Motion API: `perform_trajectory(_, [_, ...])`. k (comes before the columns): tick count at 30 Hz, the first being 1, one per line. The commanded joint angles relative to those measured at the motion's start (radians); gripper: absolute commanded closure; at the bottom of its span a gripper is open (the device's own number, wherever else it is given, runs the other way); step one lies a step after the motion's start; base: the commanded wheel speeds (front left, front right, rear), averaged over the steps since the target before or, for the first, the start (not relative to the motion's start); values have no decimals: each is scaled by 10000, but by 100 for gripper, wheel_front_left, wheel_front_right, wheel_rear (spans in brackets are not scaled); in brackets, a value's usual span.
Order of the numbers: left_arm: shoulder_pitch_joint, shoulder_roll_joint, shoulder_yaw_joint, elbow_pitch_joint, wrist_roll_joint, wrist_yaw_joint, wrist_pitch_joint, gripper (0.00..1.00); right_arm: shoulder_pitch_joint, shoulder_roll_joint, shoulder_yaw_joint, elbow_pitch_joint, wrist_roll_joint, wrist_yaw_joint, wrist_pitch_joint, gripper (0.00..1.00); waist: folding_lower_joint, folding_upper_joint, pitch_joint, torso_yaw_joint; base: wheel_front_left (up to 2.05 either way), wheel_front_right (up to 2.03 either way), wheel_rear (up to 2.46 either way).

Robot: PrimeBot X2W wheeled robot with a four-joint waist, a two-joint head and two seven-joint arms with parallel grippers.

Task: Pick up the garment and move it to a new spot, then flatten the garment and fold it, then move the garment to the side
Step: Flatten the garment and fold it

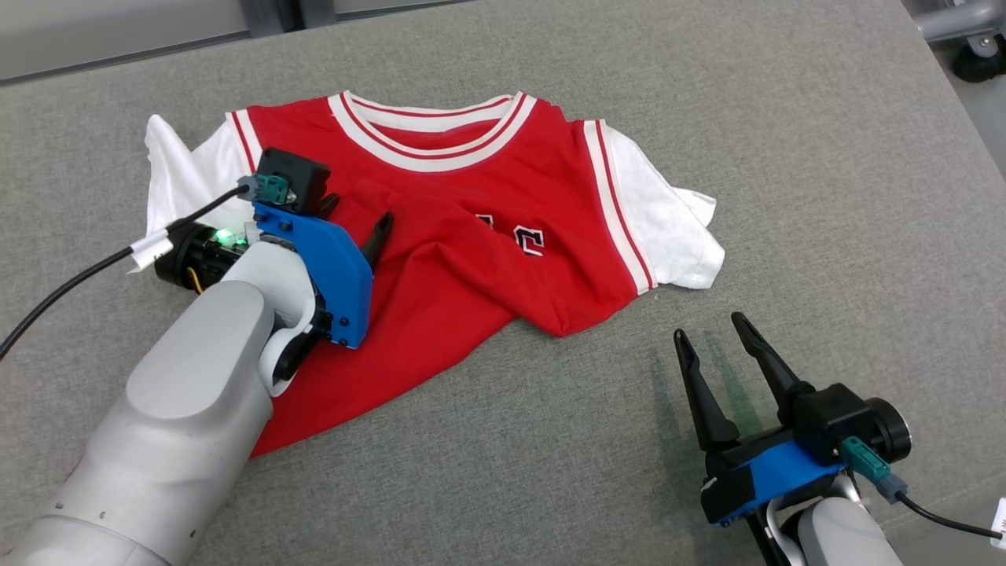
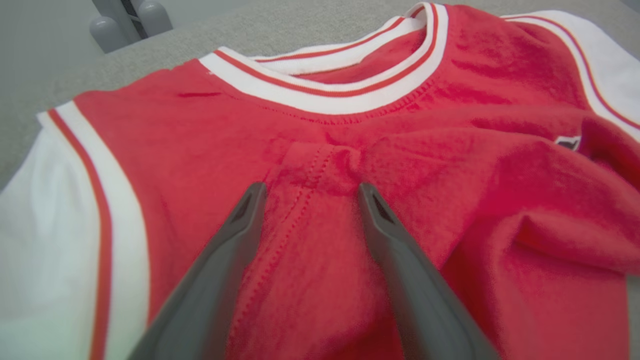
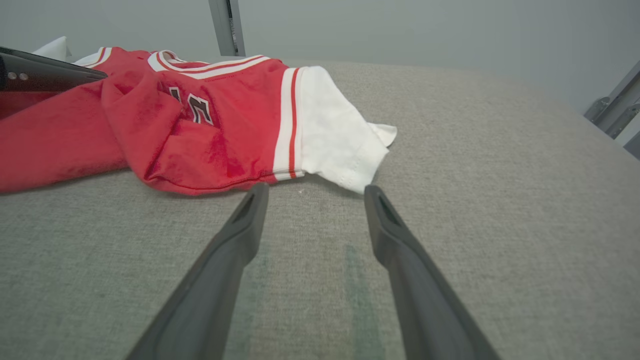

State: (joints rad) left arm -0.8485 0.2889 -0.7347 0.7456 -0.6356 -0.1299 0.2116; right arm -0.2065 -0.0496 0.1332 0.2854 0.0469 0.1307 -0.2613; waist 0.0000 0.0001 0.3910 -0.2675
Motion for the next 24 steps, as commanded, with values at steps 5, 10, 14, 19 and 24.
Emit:
perform_trajectory(5, [-117,191,-223,41,-102,-16,-128,0,65,-17,-81,30,99,2,-59,0,0,-1,44,-43,0,0,0])
perform_trajectory(10, [-222,289,-332,277,-6,48,-288,0,-7,-17,-79,73,163,2,-59,0,0,-1,37,-5,0,0,0])
perform_trajectory(14, [-281,266,-390,396,89,102,-444,0,-127,-17,-56,109,186,2,-59,0,0,-1,73,36,0,0,0])
perform_trajectory(19, [-282,172,-521,429,123,81,-591,0,-167,-17,-13,139,194,2,-59,0,0,-1,76,68,0,0,0])
perform_trajectory(24, [-280,156,-750,369,216,33,-901,100,-201,-19,-46,218,245,2,-59,0,0,-1,18,124,0,0,0])
